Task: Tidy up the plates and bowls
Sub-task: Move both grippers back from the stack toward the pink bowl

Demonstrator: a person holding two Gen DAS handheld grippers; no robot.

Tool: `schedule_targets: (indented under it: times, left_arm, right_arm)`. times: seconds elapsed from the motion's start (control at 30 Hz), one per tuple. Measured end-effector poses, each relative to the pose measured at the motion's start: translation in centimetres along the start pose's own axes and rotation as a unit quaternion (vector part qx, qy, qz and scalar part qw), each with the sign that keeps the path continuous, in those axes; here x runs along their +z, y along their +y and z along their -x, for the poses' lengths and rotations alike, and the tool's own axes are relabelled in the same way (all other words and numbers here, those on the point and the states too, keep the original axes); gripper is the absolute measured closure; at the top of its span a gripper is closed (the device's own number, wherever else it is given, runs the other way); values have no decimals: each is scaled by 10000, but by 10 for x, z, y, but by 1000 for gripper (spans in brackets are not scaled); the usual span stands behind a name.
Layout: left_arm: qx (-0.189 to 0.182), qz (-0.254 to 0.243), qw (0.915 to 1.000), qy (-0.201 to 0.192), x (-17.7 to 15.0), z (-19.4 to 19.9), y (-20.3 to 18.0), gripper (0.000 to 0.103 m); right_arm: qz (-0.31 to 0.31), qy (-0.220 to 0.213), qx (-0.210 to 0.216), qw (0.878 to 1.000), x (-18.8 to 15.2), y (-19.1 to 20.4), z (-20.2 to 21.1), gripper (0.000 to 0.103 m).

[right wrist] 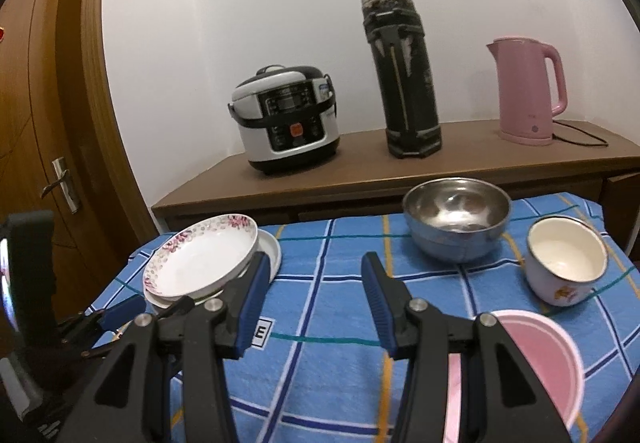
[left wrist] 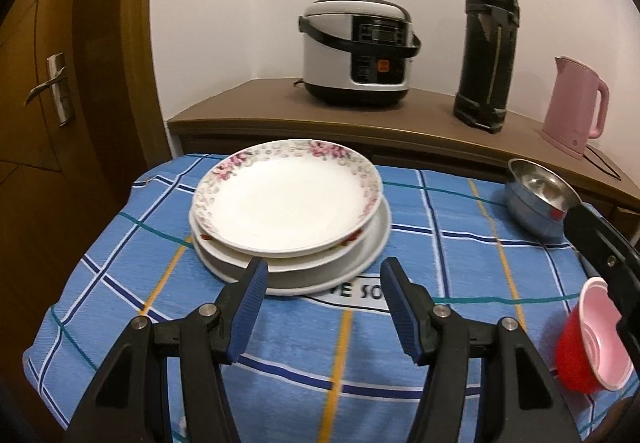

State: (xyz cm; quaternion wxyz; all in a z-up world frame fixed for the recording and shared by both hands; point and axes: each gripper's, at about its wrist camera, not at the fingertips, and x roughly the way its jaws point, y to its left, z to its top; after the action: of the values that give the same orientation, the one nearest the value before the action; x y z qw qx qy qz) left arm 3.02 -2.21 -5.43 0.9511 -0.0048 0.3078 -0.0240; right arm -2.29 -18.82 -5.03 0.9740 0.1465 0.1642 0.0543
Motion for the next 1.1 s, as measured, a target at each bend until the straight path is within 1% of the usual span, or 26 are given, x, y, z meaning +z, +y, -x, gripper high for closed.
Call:
schedule_targets:
  times: [0.17, 0.27, 0.5, 0.7, 0.83, 1.1]
  left_arm:
    - [-139, -155, 9998, 20, -1, 3, -17, 42]
    - [-230, -228, 9995, 38, 0, 4, -27, 42]
    - [-271, -409, 9988, 22, 4, 6, -47, 42]
    - [-325, -513, 9982, -2, 9, 8, -59, 42]
    - [-443, -570, 9974, 5, 13, 9, -69, 42]
    - [-777, -634, 9949, 88, 17, 8, -89, 42]
  right_arm:
    - [-58, 85, -113, 9999, 0, -15, 11, 54]
    - [-45, 136, -269, 9995, 0, -25, 17, 54]
    - [-331, 139, -535, 9979, 8, -58, 31, 54]
    - [-358, 85, -693, 9969, 15, -76, 43, 54]
    - [-287, 86, -847, 9960, 18, -86, 49, 54]
    - [-402, 57, -1145, 9926, 27, -116, 61, 58]
